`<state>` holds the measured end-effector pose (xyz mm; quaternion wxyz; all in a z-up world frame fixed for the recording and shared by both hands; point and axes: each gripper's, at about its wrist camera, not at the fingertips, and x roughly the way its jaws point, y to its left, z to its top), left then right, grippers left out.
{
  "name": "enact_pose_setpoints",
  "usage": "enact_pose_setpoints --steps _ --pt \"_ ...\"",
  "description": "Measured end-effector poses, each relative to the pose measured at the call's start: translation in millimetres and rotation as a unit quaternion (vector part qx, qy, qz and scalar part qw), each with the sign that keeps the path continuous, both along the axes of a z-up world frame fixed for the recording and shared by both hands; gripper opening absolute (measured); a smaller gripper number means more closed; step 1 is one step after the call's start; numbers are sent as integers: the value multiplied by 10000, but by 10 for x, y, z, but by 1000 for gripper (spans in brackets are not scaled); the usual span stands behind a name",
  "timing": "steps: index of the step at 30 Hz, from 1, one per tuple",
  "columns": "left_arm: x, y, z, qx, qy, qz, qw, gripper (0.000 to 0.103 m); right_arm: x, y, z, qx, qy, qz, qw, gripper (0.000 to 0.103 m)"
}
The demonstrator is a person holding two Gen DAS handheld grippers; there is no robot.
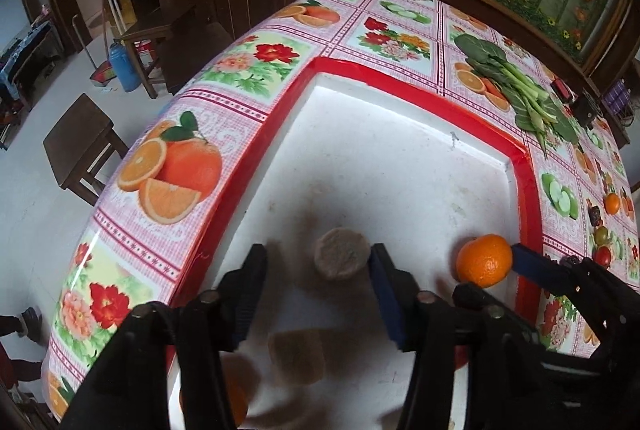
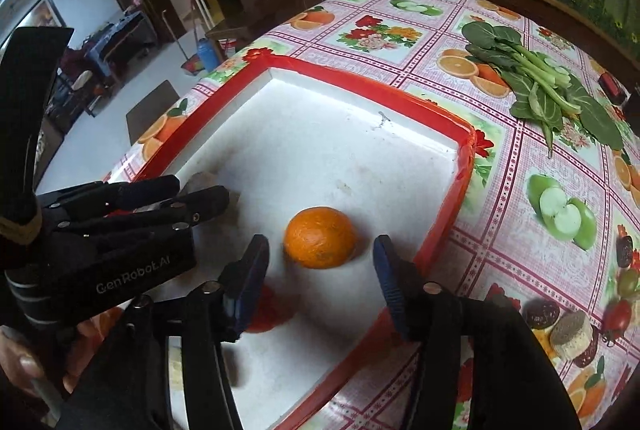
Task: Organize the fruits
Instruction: 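Open the right gripper to drop the orange into the tray while the left lowers the root chunk, then open the left gripper to release the root chunk, then move both grippers back to the fruit pile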
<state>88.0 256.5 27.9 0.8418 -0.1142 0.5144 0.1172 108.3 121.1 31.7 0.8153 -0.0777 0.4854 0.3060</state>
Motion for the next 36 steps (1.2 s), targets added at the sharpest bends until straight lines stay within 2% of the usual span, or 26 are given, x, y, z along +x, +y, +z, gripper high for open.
enact_pose_setpoints --steps 2,3,4,11,16,30,36 --pt "-28 -25 37 60 -44 -5 10000 62 -56 15 24 -57 -65 14 10000 63" --pt "-48 -50 62 110 -69 -31 9999 62 -91 18 40 -69 -102 29 9999 72" --pt "-62 -72 84 153 -85 -58 9998 63 -119 17 54 -75 -139 30 9999 74" --pt "-194 -255 251 311 -299 -182 9989 68 -296 -112 176 -91 -313 -38 9995 75" --pt "-306 -415 303 271 -350 -244 9987 69 -427 -334 201 -103 -322 -188 9993 77" --pt "-657 -1166 435 169 -481 -620 9968 70 -874 -1251 114 24 -82 -791 9968 79" --pt "-798 -1565 437 220 -483 -842 9950 72 -1124 -1711 149 161 -192 -1131 9933 81"
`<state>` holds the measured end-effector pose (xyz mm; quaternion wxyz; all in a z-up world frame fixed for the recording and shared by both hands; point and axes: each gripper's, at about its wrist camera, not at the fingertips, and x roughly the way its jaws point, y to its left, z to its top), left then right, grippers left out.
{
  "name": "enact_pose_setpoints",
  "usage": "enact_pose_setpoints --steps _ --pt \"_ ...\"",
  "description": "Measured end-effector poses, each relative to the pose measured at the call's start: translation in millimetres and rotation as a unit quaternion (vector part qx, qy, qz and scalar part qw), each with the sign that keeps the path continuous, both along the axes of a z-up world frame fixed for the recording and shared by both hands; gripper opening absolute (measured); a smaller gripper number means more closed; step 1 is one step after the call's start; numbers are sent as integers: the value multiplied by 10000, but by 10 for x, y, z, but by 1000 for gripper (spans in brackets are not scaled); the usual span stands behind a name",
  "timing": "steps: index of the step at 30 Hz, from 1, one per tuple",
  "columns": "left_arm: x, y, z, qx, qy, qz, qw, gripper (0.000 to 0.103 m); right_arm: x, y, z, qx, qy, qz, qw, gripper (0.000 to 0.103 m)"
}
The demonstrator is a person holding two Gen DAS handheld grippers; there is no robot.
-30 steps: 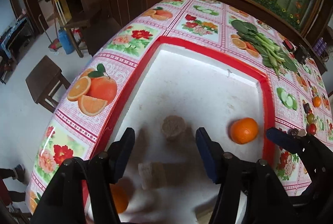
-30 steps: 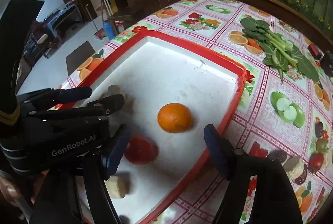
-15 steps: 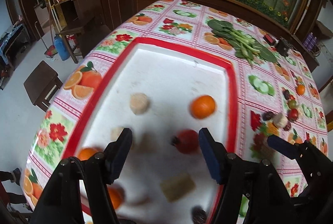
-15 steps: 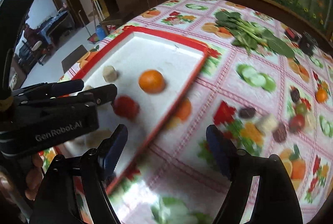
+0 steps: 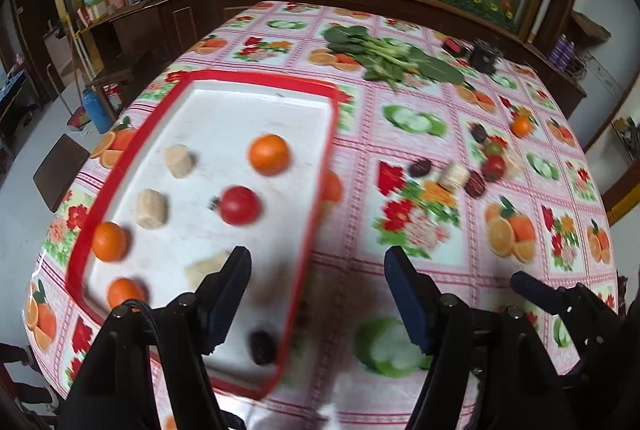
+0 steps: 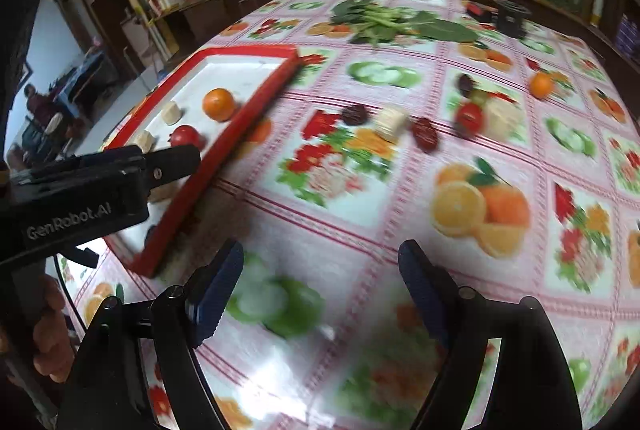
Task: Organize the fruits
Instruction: 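Open the left gripper to release the root chunk, then move both grippers back to the fruit pile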
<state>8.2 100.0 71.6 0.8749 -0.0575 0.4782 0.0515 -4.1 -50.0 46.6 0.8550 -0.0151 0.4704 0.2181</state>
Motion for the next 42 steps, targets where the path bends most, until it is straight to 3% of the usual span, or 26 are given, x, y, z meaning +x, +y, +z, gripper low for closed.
enact_pose_setpoints --steps 18,30,36,42 --pt "-192 -921 -165 174 368 -397 9984 72 -273 -1134 -25 367 -62 -694 9969 85" --pt "-149 -989 -185 156 416 -585 9973 72 -188 -1203 -99 380 89 -791 9961 85" --pt "-38 -923 -245 107 543 -714 9959 72 89 -1210 -84 348 28 -815 9961 85" --pt "21 -839 -278 -37 613 -827 9947 72 695 -1157 -40 102 -207 -585 9980 85"
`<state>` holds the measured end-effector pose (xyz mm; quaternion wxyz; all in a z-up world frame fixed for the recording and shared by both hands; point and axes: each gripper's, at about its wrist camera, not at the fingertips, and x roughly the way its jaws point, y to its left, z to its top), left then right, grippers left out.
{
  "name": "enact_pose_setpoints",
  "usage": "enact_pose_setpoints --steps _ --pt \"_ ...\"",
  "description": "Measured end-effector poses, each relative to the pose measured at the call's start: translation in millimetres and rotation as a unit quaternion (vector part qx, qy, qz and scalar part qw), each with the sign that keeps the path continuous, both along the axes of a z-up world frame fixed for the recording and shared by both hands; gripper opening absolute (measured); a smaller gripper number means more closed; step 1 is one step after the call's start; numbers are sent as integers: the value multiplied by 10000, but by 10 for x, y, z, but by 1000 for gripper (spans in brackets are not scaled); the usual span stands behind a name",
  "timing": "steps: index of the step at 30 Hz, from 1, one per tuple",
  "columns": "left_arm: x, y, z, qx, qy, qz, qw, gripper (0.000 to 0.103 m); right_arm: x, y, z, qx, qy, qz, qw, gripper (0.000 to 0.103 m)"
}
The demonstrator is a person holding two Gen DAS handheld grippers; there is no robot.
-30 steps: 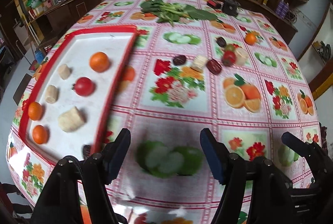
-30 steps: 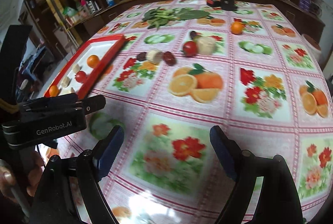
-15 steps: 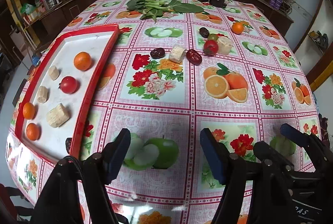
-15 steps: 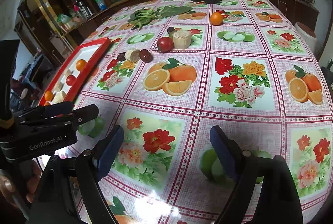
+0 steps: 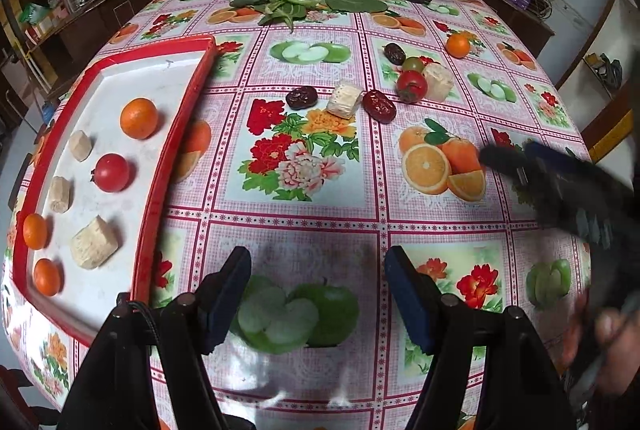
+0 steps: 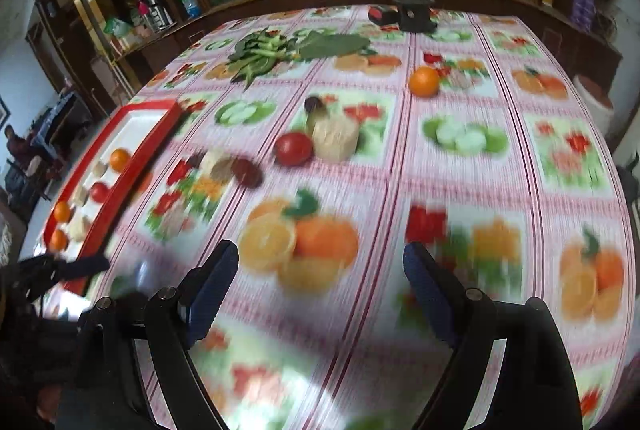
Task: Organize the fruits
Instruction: 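Open the left gripper to release the root chunk, then move both grippers back to the fruit pile, then grasp a round pale root chunk with the right gripper while the left grasps a white cube chunk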
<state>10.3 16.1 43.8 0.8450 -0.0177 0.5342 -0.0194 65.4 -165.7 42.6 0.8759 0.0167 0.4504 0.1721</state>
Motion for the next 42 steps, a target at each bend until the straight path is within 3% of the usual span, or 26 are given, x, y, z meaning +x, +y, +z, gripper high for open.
enact_pose_setpoints --steps 6,10,13,17,20,21,24,32,37,42 --pt "41 113 -51 -89 102 -46 9999 72 566 16 -92 -88 -23 -79 9999 85" --pt "50 181 -49 -106 86 -133 9998 72 772 81 -194 -352 -9 68 9994 82" --pt "87 189 -43 -67 60 -189 9998 72 839 110 -183 -275 -107 244 9993 80" --pt "185 168 -53 -71 98 -243 9996 73 975 184 -182 136 121 595 9981 76" --pt "256 155 -53 -84 107 -246 9996 73 978 212 -206 479 386 761 9952 65" --pt "278 158 -53 -106 116 -243 9996 73 971 197 -231 706 610 836 9921 59" --pt "318 166 -49 -155 96 -238 9995 74 852 160 -242 1233 913 1267 9800 59" --pt "536 153 -103 -102 153 -120 9998 74 779 252 -98 341 113 1271 9912 64" --pt "572 181 -90 -124 139 -82 9998 74 795 330 -167 -32 42 1403 9901 63" --pt "596 153 -111 -83 175 -122 9997 74 813 438 -277 -575 -17 1421 9882 52"
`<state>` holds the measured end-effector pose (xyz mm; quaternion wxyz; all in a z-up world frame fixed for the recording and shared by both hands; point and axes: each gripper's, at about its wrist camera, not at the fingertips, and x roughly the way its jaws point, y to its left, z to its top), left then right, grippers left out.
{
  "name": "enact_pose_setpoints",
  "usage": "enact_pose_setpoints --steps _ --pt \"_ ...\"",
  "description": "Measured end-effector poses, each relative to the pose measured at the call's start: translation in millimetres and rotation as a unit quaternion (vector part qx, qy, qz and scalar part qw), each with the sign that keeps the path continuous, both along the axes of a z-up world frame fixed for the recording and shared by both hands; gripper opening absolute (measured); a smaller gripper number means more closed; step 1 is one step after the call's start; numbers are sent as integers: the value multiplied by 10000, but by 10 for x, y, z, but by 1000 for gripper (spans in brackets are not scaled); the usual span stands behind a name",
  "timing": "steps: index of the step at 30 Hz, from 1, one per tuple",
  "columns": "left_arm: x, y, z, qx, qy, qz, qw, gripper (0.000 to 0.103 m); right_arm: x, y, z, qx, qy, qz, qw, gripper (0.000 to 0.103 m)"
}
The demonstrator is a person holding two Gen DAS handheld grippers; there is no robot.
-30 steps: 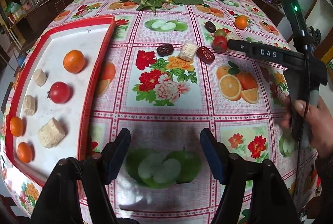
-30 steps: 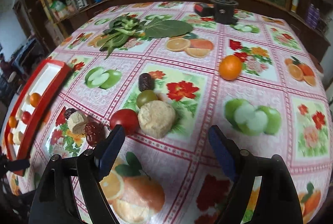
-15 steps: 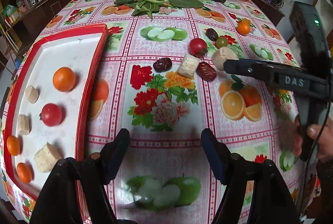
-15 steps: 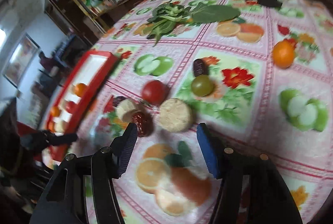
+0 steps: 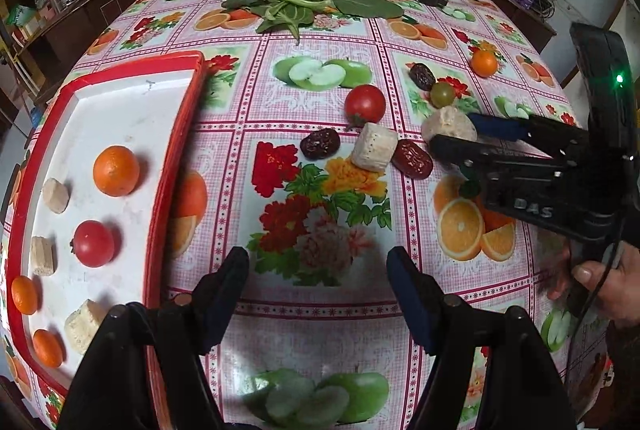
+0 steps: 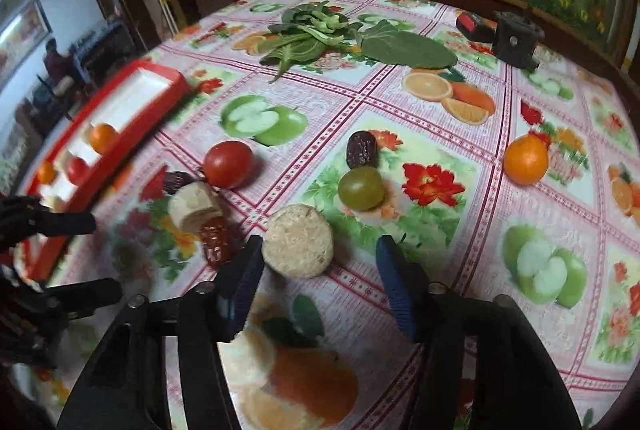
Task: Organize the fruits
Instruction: 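Grasp a round pale root chunk with the right gripper while the left grasps a white cube chunk, then lift and carry both root chunks over the white tray with both grippers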
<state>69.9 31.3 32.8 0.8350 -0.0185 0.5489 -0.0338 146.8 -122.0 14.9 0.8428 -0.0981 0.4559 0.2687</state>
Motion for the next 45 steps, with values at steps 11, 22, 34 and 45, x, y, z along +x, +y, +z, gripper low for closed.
enact_pose_setpoints --steps 11,22,34,45 --pt "292 -78 -11 -144 -371 -69 9992 73 -110 -119 45 380 296 -500 9976 34" --pt "531 -376 -110 -117 -457 -871 9951 48 -320 -383 20 626 437 -743 9943 35" --pt "607 -399 -124 -29 -706 -926 9932 27 -291 -389 12 654 279 -705 9950 35" --pt "191 -397 -105 -339 -572 -743 9950 26 -461 -413 55 626 80 -758 9951 34"
